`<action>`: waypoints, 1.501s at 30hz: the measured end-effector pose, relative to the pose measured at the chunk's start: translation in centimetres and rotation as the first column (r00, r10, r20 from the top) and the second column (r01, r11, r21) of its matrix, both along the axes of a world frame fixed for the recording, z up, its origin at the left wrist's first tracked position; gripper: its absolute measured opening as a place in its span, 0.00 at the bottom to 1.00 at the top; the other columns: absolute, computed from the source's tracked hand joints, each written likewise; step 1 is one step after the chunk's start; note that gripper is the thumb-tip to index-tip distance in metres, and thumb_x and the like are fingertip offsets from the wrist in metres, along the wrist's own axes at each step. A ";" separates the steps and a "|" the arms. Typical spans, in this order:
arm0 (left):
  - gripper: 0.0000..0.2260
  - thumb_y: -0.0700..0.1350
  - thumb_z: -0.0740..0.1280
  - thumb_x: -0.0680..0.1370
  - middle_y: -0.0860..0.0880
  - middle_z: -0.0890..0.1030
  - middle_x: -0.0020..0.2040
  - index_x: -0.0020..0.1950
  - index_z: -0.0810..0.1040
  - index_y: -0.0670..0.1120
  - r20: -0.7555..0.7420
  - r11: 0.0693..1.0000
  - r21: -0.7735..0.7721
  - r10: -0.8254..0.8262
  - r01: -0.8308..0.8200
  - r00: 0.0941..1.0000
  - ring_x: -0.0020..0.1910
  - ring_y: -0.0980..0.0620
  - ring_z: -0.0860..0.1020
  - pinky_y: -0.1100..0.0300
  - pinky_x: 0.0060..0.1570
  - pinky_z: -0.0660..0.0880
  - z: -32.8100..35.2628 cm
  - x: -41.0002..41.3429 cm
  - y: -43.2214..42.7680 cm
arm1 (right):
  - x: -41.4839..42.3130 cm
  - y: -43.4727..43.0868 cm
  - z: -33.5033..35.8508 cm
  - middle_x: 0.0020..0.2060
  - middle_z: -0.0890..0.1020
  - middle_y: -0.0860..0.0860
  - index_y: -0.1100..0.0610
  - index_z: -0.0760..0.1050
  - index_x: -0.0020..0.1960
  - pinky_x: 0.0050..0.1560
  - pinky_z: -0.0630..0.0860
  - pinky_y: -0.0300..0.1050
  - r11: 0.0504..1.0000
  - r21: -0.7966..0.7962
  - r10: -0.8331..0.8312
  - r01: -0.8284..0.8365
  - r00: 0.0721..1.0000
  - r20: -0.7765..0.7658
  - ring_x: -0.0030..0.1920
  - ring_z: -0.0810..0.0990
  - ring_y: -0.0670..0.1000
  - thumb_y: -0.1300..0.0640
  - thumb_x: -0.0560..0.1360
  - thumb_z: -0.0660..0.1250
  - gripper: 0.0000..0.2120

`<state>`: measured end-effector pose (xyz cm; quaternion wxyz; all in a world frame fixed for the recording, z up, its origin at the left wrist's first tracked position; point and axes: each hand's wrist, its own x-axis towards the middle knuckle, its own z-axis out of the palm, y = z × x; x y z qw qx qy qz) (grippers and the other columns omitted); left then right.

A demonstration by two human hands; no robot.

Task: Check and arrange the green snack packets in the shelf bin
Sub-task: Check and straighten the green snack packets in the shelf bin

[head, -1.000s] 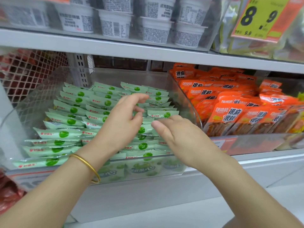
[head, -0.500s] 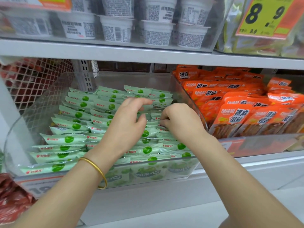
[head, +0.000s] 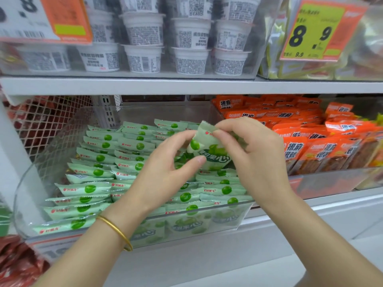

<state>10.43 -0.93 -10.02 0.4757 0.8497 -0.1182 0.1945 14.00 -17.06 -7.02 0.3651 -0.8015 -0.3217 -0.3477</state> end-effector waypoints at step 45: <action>0.35 0.64 0.66 0.68 0.60 0.60 0.67 0.73 0.63 0.56 0.070 0.951 0.223 0.203 -0.213 0.977 0.69 0.62 0.55 0.75 0.63 0.49 1.0 -2.0 -0.8 | -0.6 0.9 -0.3 0.49 0.80 0.56 0.57 0.75 0.58 0.38 0.80 0.44 0.628 0.756 0.674 -0.181 0.611 -0.414 0.46 0.82 0.53 0.62 0.73 0.66 0.13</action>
